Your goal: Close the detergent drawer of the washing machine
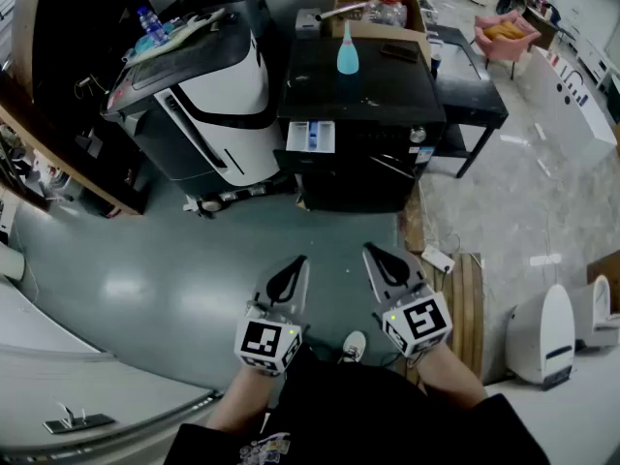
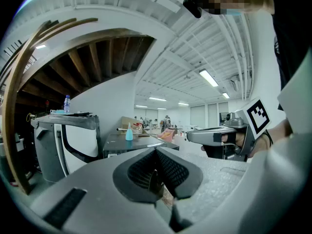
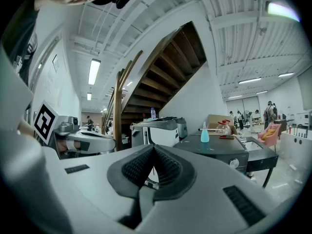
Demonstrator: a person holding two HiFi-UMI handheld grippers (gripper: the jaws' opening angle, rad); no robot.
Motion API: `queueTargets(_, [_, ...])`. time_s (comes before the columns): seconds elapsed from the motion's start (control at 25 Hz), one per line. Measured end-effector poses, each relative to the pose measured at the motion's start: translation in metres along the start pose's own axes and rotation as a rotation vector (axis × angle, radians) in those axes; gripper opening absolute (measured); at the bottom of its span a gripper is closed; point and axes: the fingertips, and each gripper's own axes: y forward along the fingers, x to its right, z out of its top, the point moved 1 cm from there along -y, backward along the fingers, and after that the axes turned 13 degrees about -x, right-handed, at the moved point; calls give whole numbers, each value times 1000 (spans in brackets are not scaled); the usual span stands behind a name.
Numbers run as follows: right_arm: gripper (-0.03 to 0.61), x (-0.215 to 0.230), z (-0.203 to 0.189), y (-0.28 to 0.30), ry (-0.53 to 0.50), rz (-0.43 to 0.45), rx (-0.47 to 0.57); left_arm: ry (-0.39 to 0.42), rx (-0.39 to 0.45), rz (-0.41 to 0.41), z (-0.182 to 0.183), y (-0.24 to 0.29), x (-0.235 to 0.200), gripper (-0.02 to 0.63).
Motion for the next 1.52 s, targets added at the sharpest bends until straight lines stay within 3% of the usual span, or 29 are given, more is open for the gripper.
queueTargets(0.72, [0,-22,16,22,-34,27,69,8,-23,18,-6,-14,-30,5])
queueTargets(1.24, [3,-55,37,73,-7,32,52,-1,7,20,0,-32,-98,5])
queueTargets(1.36, [19,-62,44,87,-24,37,82,3,8,14,0,-34,-116,5])
queueTargets(1.52, [48,-69,50,107,5,20,45,2,7,1,1,-33,-140,5])
